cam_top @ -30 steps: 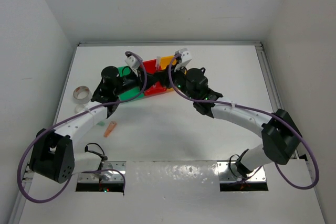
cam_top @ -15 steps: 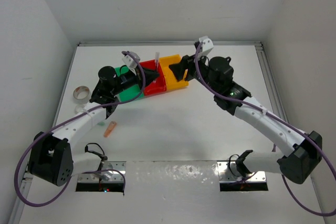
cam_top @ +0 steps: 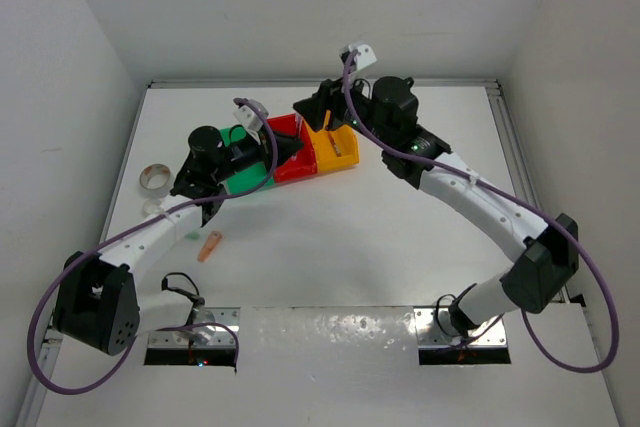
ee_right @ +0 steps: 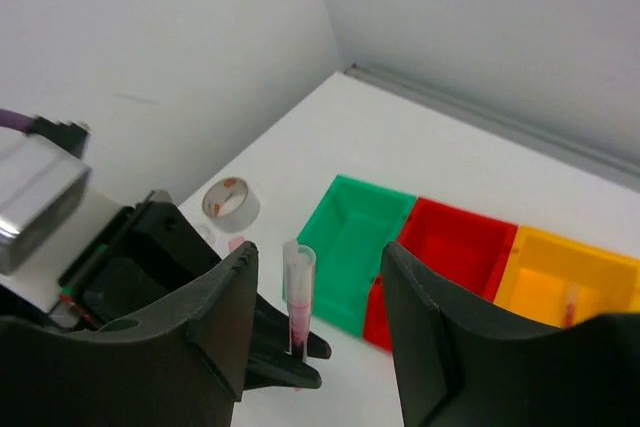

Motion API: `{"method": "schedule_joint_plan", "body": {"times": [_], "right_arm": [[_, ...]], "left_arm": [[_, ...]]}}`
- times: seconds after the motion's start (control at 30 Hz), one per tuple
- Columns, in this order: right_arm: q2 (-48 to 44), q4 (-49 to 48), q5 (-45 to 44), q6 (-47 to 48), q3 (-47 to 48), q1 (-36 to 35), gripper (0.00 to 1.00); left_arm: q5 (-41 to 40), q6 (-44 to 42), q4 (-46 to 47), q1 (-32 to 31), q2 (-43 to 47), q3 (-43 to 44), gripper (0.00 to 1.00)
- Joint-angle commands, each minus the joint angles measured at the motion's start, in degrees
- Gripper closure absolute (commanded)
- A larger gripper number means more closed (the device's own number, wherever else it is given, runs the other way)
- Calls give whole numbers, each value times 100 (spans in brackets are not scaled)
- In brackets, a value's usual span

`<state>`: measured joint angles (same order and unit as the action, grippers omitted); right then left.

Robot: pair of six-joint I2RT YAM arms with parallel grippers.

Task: Sort the stationery into containers
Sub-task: Close the pen cap on the pen.

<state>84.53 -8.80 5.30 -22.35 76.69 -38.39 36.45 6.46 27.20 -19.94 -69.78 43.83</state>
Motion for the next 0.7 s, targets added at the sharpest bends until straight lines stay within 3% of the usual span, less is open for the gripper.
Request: {"method": "schedule_joint_plan", "body": {"times": [0.0,0.1,0.17,0.3,0.5,0.67], "right_arm": [[133,-210,340,-252,101,-28,49],[239,-438,410,-419,-13,-37,51],[309,-526,480,-533,-48,-28,62],[389,-667,533,-665,-180,-63,98],[345,-676,192,-429,-908,-291,100],[493,-790,-696,-121,-1813,-756,100]], "left_arm": [[12,-22,224,-53,184,169,100],[20,-22,233,-53,184,169,100],[20,-22,233,-53,184,161,100],[3,22,277,-45,175,161,100],[-243,242,558,26,175,213,100],[-296,268,1137,52,140,266,100]]}}
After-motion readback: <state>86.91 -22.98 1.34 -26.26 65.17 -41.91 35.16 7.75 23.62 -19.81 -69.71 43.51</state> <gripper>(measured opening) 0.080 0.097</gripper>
